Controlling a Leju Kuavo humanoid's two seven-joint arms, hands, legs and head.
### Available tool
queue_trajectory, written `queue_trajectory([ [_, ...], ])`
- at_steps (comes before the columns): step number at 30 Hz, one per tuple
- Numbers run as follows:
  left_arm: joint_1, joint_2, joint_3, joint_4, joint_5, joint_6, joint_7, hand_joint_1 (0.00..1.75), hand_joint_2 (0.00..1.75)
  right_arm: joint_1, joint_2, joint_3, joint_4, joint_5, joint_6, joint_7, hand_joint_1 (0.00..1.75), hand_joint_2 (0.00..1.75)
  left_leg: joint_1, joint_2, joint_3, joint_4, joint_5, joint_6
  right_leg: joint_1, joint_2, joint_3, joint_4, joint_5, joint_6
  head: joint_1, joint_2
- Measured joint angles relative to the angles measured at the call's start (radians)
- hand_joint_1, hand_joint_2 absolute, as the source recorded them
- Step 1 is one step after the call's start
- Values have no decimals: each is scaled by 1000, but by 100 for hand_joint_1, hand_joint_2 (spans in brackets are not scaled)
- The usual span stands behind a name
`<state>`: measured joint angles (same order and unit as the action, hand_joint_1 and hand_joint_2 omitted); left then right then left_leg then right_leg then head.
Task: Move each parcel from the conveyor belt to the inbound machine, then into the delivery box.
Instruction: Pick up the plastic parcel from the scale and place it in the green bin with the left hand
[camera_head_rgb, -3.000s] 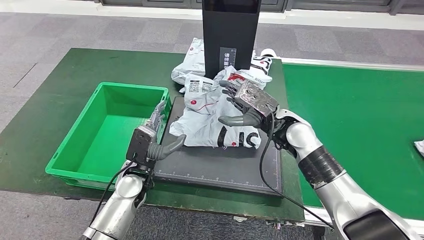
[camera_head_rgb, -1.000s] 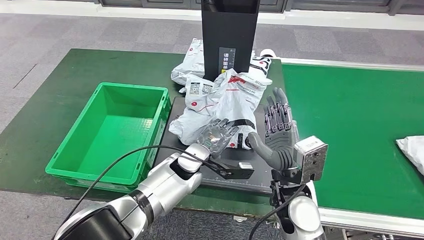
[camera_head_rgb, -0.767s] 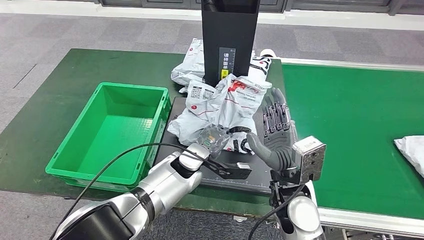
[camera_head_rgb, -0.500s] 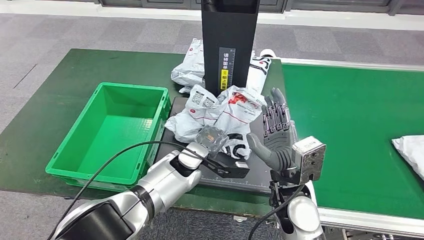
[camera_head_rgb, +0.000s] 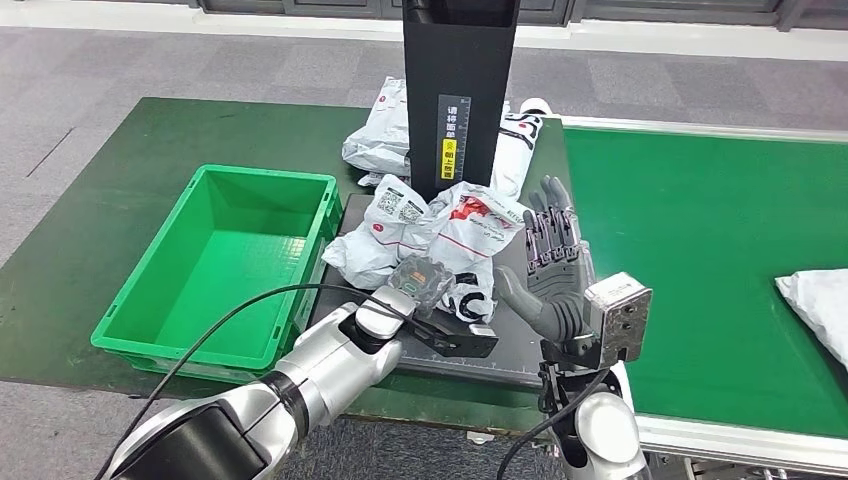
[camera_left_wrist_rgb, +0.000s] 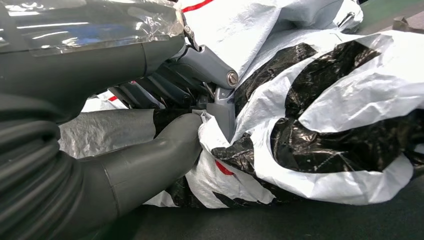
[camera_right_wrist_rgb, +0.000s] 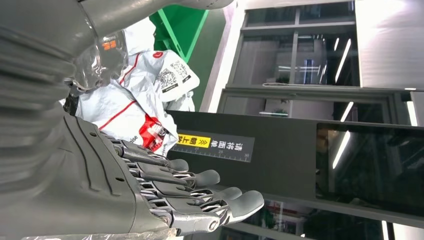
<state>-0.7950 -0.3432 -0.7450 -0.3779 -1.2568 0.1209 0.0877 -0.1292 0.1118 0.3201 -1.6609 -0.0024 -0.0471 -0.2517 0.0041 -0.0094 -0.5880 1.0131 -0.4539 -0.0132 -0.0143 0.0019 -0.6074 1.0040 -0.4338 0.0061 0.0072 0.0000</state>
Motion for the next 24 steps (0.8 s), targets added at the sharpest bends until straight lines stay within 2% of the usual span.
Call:
queue_trajectory([
  [10, -15, 1, 0, 15, 20, -18, -6, 175, 175, -11, 0, 0, 16, -31, 88, -23, 0, 175, 0, 0, 0, 0, 0, 0, 0, 0, 0, 0, 0, 0, 0, 0],
  [12, -17, 2, 4, 15, 40, 14, -12, 175, 175, -12, 0, 0, 18, -31, 98, -31, 0, 175, 0, 0, 0, 0, 0, 0, 0, 0, 0, 0, 0, 0, 0, 0],
  [14, -16, 13, 24, -5, 86, 123, -18, 175, 175, -6, 1, -9, 18, -19, 75, -34, 0, 175, 0, 0, 0, 0, 0, 0, 0, 0, 0, 0, 0, 0, 0, 0],
  [16, -17, 43, 69, -73, 139, 249, -23, 175, 175, 9, 2, -33, 17, -6, 40, -34, 0, 175, 0, 0, 0, 0, 1, 0, 0, 0, 0, 0, 0, 0, 0, 0],
  [17, -17, 63, 98, -124, 154, 282, -23, 175, 175, 18, 3, -49, 17, -2, 30, -34, 0, 175, 0, 0, 0, 0, 1, 0, 0, 0, 0, 0, 0, 0, 0, 0],
  [24, 28, 185, 293, -478, 80, 339, 8, 175, 175, 57, 12, -133, 11, 22, -5, -32, 0, 175, 1, 3, 0, 0, 1, -1, 1, 3, -1, 1, 0, -1, 0, 0],
])
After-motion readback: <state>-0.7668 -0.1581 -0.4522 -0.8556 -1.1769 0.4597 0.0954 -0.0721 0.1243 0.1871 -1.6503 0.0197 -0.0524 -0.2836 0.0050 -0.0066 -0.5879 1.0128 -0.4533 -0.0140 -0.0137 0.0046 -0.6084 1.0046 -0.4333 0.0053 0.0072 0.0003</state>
